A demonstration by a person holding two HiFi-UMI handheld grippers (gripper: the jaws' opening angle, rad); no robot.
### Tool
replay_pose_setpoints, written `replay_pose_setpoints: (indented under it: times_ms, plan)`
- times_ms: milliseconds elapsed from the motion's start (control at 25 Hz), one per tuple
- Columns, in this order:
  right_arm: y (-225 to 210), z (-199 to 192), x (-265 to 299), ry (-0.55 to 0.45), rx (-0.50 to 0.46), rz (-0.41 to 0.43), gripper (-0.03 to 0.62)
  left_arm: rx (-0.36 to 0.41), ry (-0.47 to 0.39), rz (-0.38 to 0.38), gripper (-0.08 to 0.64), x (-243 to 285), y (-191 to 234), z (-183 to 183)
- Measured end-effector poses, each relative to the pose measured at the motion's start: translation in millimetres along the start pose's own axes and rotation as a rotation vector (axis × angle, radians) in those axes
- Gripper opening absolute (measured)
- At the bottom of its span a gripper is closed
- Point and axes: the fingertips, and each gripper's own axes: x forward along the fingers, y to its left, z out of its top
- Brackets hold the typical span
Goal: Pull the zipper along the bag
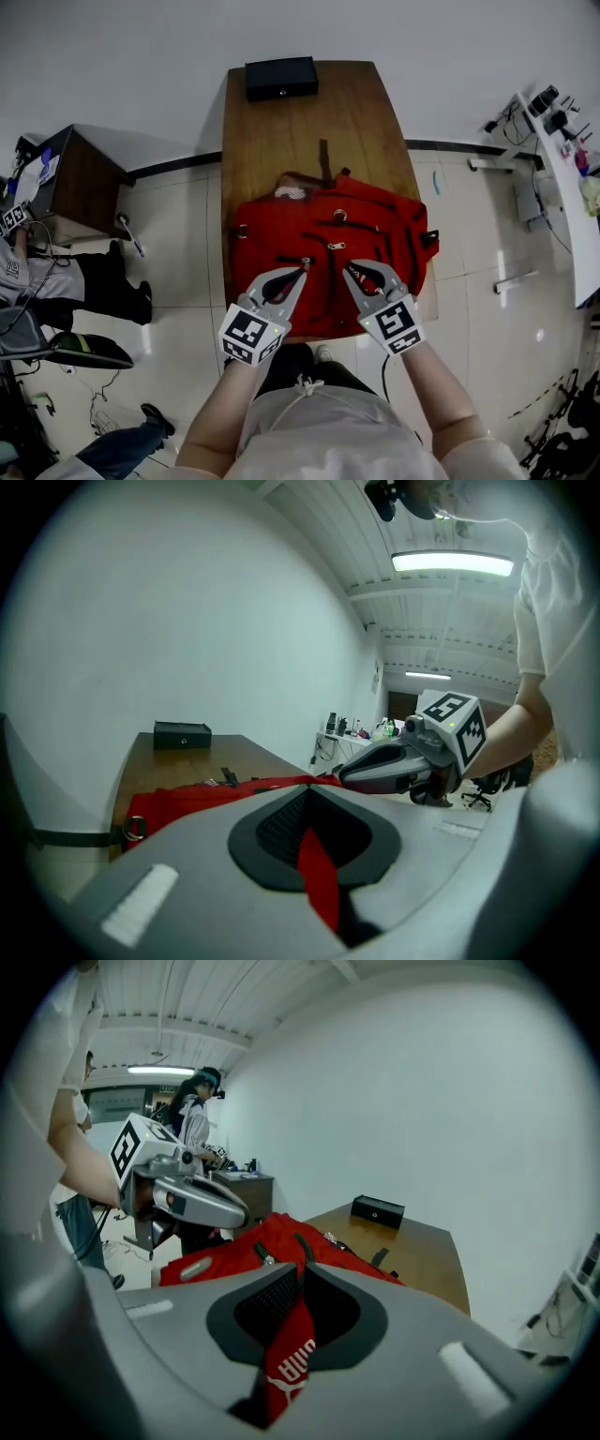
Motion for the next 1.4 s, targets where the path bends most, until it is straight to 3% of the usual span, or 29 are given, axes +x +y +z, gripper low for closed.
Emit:
replay_pose_setpoints:
  times_ms: [320,560,800,920,1200,1400]
  plan:
    - [-20,-28,42,0.139,-0.22,0.033,0.078,0.057,0.112,-0.051,0.006,49,16,-9]
    - [-20,-35,61,0.188,-0.313,0.095,0.106,0.084,0.213,-0.054,0.006,72,20,-24]
    - [-18,-36,65,0.184,-0.277,0.181,0.078,0.075,0.243,-0.045,0.006,80,25,-29]
    - [-18,-35,61,0.194,-0.251,0.195,0.012,0.067,0.247,-0.043,0.006,81,27,-29]
    - [-10,-37,51,0.218,-0.267,0.201,0.009,0.072,0.262,-0.061,0.007,84,27,-34]
    - [-5,-43,43,0.229,-0.198,0.206,0.009,0.05,0.255,-0.078,0.008,84,29,-36]
